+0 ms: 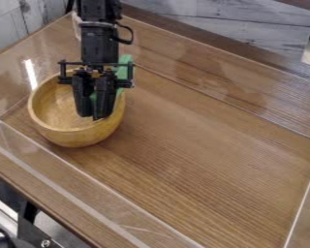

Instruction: Put the green block in the brown bowl

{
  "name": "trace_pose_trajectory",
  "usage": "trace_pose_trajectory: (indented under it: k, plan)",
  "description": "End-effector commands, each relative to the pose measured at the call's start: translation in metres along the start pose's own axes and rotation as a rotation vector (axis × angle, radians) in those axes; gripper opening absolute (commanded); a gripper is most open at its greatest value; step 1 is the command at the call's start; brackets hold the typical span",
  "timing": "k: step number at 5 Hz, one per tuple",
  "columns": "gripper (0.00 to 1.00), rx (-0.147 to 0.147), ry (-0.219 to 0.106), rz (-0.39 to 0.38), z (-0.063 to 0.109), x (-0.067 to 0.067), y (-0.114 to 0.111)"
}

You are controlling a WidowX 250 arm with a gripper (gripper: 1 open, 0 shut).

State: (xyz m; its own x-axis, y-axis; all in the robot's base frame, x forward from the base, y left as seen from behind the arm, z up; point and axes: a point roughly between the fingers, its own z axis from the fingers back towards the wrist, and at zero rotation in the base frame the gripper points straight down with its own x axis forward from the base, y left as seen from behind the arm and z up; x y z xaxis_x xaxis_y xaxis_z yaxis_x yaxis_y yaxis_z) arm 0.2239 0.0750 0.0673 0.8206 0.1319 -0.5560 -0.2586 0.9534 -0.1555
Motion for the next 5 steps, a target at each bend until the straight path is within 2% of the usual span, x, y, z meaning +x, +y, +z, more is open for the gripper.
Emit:
trace_pose_trajectory:
  k: [1, 5]
  plan:
    - [0.00, 0.020, -0.036, -0.019, 0.0112, 0.0014, -0.0030]
    - [0.00, 0.025, -0.002, -0.036, 0.0083, 0.0013, -0.0045]
